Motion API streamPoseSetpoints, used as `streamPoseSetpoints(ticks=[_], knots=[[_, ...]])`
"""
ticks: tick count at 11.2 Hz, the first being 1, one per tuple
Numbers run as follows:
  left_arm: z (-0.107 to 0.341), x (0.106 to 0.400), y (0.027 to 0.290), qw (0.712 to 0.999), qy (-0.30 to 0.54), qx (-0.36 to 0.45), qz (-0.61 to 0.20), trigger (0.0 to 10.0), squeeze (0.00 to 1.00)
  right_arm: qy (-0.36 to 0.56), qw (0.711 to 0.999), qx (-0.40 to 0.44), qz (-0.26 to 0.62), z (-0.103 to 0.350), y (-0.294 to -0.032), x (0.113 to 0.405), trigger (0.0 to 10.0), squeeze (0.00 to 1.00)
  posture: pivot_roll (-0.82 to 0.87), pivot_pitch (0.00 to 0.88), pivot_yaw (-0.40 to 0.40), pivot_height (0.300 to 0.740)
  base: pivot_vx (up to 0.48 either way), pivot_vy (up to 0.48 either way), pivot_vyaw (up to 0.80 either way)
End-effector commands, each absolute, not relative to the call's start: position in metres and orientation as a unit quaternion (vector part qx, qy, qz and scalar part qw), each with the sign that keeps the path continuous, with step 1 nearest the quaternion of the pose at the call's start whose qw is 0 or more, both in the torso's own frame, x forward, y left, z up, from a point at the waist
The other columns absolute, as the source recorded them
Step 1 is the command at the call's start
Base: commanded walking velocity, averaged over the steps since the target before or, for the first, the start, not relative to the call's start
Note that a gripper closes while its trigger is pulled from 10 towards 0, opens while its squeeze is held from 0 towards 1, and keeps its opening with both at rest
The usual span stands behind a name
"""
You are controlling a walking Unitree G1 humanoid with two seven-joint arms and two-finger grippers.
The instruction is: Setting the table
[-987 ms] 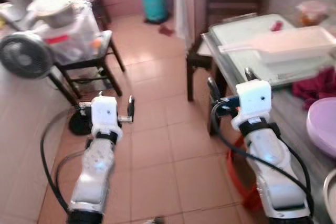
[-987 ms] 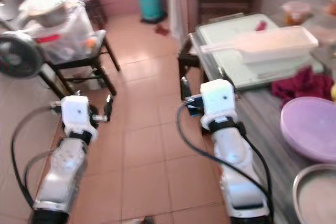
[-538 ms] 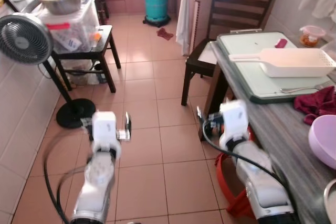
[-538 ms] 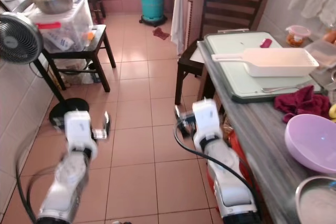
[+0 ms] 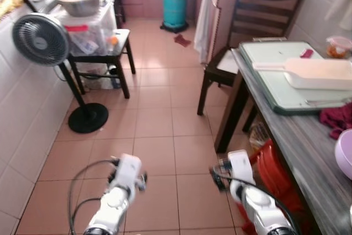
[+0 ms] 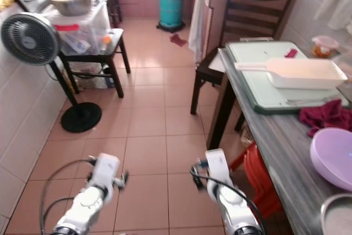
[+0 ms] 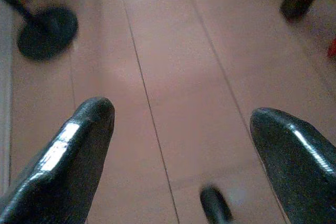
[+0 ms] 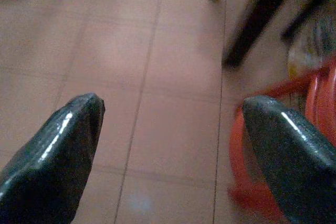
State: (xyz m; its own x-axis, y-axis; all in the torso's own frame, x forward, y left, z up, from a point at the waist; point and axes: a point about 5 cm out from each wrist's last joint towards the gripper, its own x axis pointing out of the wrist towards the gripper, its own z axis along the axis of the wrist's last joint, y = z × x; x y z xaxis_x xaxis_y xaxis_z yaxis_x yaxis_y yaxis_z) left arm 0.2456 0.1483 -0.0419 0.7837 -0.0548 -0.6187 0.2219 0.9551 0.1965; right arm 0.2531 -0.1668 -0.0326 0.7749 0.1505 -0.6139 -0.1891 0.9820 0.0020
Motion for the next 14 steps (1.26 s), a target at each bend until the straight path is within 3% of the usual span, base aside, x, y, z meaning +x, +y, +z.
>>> streamPoseSetpoints(ticks=[1,4,7,11,14], knots=[[-0.052,0.235,0.154,0.923,0.353,0.134,-0.069,10.0,0.00,0.347,0.934,-0.036,0.077,-0.040,-0.175,0.246,10.0,0.00,-0.02,0.000,-0.004,0.740,0.000,0.000,0.00],[-0.080,0.190,0.181,0.880,0.444,0.152,-0.069,10.0,0.00,0.419,0.905,-0.045,0.053,-0.070,-0.178,0.209,10.0,0.00,-0.02,0.000,-0.004,0.740,0.000,0.000,0.00],[-0.087,0.176,0.190,0.868,0.472,0.141,-0.056,10.0,0.00,0.442,0.897,-0.021,0.013,-0.076,-0.183,0.200,10.0,0.00,-0.02,0.000,0.015,0.740,0.000,0.000,0.00],[-0.078,0.195,0.192,0.886,0.458,0.073,-0.013,10.0,0.00,0.423,0.905,0.038,-0.002,-0.070,-0.181,0.211,10.0,0.00,-0.04,0.000,0.034,0.740,0.000,0.000,0.00],[-0.076,0.202,0.184,0.884,0.460,0.079,-0.028,10.0,0.00,0.430,0.902,0.001,0.037,-0.071,-0.173,0.210,10.0,0.00,-0.07,0.000,0.052,0.740,0.000,0.000,0.00]])
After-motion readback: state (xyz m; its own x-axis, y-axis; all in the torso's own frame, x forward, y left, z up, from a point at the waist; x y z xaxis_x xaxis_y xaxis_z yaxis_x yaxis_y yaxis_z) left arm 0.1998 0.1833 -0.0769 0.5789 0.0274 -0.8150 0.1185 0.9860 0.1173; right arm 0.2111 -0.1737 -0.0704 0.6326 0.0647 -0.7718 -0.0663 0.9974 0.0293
